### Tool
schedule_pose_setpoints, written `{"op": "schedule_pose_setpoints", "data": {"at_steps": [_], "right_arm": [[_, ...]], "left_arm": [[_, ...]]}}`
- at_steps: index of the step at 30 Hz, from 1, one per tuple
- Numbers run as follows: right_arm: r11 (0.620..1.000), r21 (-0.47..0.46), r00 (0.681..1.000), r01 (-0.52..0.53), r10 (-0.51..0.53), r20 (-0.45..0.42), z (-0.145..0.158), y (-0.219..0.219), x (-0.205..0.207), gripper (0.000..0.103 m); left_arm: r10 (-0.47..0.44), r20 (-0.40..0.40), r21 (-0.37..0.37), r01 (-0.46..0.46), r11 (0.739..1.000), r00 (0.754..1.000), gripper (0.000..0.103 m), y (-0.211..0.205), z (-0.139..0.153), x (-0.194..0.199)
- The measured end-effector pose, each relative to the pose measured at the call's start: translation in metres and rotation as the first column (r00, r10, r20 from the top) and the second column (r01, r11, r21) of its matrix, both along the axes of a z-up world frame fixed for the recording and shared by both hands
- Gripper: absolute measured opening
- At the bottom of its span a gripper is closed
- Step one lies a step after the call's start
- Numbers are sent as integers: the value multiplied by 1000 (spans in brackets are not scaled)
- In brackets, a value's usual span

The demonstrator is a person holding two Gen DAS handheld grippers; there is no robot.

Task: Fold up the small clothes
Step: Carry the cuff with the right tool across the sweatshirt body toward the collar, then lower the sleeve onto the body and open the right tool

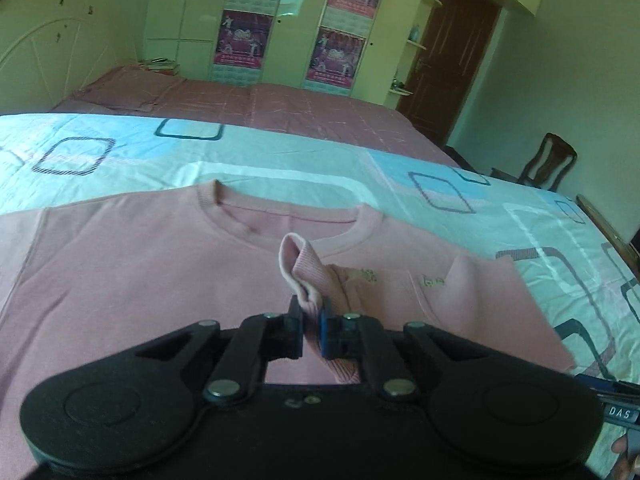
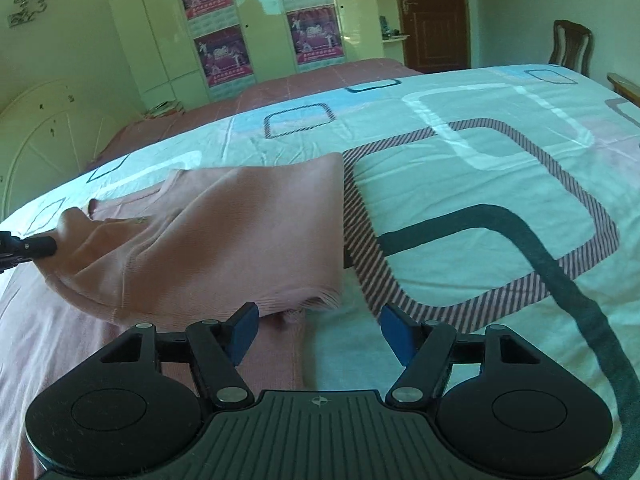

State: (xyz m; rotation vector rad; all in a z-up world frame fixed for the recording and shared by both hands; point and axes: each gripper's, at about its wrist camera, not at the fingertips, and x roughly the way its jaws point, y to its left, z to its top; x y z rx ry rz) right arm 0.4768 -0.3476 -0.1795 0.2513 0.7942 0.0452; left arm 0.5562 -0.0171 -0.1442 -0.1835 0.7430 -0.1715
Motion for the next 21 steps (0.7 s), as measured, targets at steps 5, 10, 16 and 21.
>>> {"op": "schedule_pose_setpoints", "data": {"at_steps": [5, 10, 16, 21], "right_arm": [[1000, -2, 1000, -14, 14, -18, -8, 6, 10, 65], [1000, 13, 999, 13, -13, -34, -11, -1, 16, 21], [998, 52, 999, -27, 29, -33, -15, -4, 13, 20], [999, 29, 1000, -15, 15, -11, -15, -1, 10, 19]], "left_arm": [[95, -22, -58, -96, 994, 995, 6, 32, -8, -3], [116, -41, -41, -118, 992, 992, 6, 43, -22, -5], [99, -58, -26, -101, 995, 993, 14, 46, -33, -7], [35, -81, -4, -36, 999, 996, 35, 36, -39, 9]]}}
